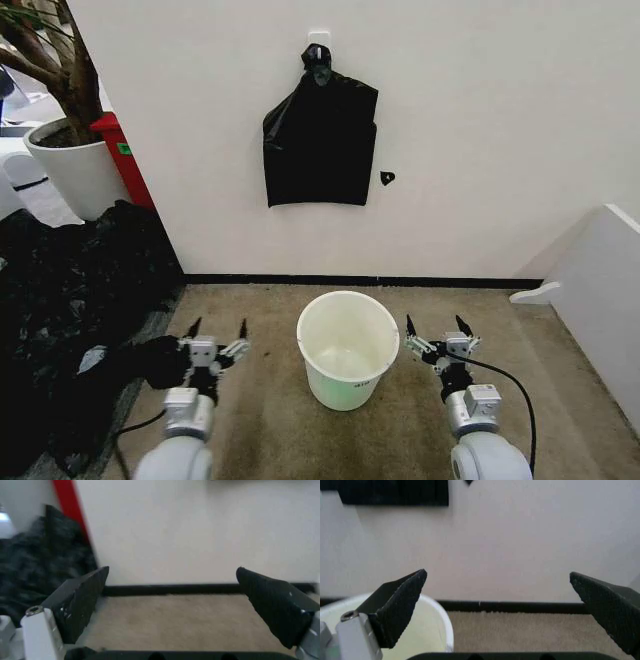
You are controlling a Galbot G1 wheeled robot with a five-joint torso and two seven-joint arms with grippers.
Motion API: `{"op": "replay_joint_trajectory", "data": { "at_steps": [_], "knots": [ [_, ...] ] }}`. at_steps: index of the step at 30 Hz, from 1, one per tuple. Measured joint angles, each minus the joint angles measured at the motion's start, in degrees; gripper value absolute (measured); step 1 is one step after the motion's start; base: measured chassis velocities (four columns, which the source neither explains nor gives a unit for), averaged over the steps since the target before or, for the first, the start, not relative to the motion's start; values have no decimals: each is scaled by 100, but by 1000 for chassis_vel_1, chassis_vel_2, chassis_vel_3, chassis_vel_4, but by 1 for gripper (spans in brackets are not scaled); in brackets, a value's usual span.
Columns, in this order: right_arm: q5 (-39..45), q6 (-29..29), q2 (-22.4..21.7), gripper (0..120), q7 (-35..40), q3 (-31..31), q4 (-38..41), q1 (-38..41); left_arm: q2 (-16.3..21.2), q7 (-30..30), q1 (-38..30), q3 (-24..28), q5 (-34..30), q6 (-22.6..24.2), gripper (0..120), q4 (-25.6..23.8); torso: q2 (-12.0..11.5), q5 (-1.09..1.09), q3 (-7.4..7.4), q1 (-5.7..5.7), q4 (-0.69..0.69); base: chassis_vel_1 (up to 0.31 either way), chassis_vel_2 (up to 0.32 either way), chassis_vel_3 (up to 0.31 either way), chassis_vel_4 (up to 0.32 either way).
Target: Place the garbage bag over the trash bin.
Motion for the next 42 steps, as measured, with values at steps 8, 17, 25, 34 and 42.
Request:
{"op": "replay_joint_trajectory", "data": {
  "at_steps": [8,17,25,34,42],
  "knots": [
    [661,-330,330,100,-26,129,1771,-1023,643,-307,856,-1122,-932,249,100,-979,0,-4,-1,0,0,0,0,0,0],
    [1362,-566,397,100,63,228,2694,-1638,1394,-668,1832,-2387,-2018,547,100,-2130,0,-6,-1,0,-1,0,0,0,0],
    [1395,-559,266,100,74,149,2579,-1458,1634,-699,2176,-2778,-2387,605,100,-2432,0,-4,0,0,0,0,0,0,0],
    [1409,-588,181,100,-12,180,2479,-1384,2136,-482,2835,-3419,-3303,657,100,-2670,0,-6,0,0,0,0,0,0,0],
    [1402,-642,168,100,-33,163,2459,-1327,2361,-230,3084,-3476,-3628,558,100,-2655,0,-4,0,0,-1,0,0,0,0]
  ]
}}
